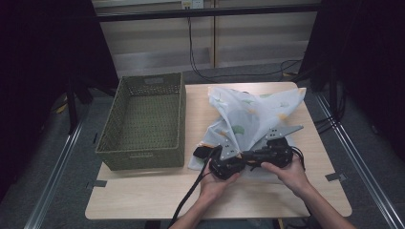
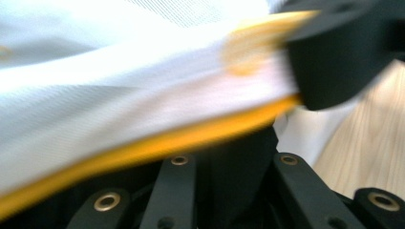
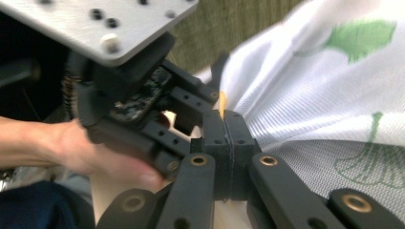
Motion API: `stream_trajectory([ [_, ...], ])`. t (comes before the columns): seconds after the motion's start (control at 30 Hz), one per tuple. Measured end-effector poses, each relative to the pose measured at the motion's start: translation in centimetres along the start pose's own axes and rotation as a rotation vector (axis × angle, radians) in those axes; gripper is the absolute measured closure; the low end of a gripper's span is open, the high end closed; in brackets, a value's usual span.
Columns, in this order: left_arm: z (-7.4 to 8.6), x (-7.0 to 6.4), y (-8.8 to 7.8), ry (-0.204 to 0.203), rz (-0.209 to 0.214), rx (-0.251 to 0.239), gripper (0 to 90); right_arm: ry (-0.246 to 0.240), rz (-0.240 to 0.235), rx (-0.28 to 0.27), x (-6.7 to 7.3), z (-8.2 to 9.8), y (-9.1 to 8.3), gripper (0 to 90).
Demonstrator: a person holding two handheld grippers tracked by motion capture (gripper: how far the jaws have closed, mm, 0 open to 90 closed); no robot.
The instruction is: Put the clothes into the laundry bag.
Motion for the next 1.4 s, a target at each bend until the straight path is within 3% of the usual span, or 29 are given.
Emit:
stream_trajectory([
  [0.13, -2.2, 1.5, -0.8, -0.041, -0.042, -0.076, 79.1, -0.004, -0.049, -0.065, 1.2, -1.7, -0.9, 90.0],
  [0.17, -2.6, 1.8, -1.0, -0.068, -0.037, -0.109, 79.1, -0.007, -0.076, -0.092, 1.8, -2.3, -1.3, 90.0],
  [0.2, -2.9, 2.0, -1.0, -0.086, -0.048, -0.128, 79.1, -0.020, -0.069, -0.096, 2.1, -2.8, -1.5, 90.0],
  [0.3, -2.8, 2.3, -0.6, -0.066, -0.076, -0.103, 78.7, 0.010, -0.086, -0.111, 1.7, -3.1, -1.5, 90.0],
  [0.47, -0.9, 3.1, 1.0, -0.041, -0.076, 0.010, 73.4, 0.052, -0.043, -0.072, -0.3, -1.0, -0.4, 90.0],
  [0.53, -0.1, 3.3, 1.5, -0.045, -0.074, 0.050, 69.8, 0.066, -0.027, -0.039, -1.1, -0.2, 0.3, 90.0],
  [0.6, 0.4, 3.7, 1.6, -0.072, -0.069, 0.058, 65.3, 0.075, -0.011, -0.019, -1.7, 0.4, 0.8, 90.0],
  [0.73, 1.0, 3.9, 1.0, -0.073, -0.061, 0.104, 50.3, 0.063, 0.015, 0.030, -2.1, 1.3, 1.9, 90.0],
  [0.87, 1.4, 3.4, -1.1, -0.042, -0.046, 0.115, 41.1, 0.053, 0.032, 0.057, -2.3, 1.6, 2.6, 90.0],
  [1.0, 2.0, 3.1, -3.6, -0.011, -0.049, 0.116, 43.2, 0.046, 0.036, 0.065, -2.3, 1.7, 2.9, 90.0],
  [1.07, 2.6, 2.9, -4.6, -0.003, -0.041, 0.089, 56.2, 0.047, 0.034, 0.070, -2.3, 1.7, 2.9, 90.0],
  [1.1, 3.0, 2.9, -4.9, -0.002, -0.039, 0.094, 57.4, 0.044, 0.037, 0.071, -2.3, 1.7, 3.0, 90.0],
  [1.13, 3.3, 3.0, -5.0, 0.010, -0.027, 0.100, 65.6, 0.047, 0.036, 0.070, -2.3, 1.7, 2.9, 90.0],
  [1.2, 4.2, 3.3, -4.7, 0.003, -0.011, 0.122, 68.0, 0.046, 0.035, 0.070, -2.3, 1.7, 2.9, 90.0],
  [1.3, 4.8, 3.4, -3.8, 0.010, -0.013, 0.176, 64.3, 0.046, 0.034, 0.069, -2.4, 1.7, 3.0, 90.0],
  [1.37, 4.9, 3.6, -3.3, 0.036, -0.015, 0.173, 65.9, 0.046, 0.032, 0.069, -2.4, 1.7, 3.0, 90.0],
  [1.4, 4.8, 3.6, -3.1, 0.025, -0.011, 0.169, 66.5, 0.046, 0.031, 0.069, -2.4, 1.7, 3.0, 90.0],
])
Point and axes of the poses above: each handheld gripper's, and its own axes: y roughly forward along the jaws, z roughly out of its underside, x roughly to its left, the point moved 1 cm from there along y, roughly forward along the jaws, and after that the axes turned 4 degrees about y, right-handed, at the moved point
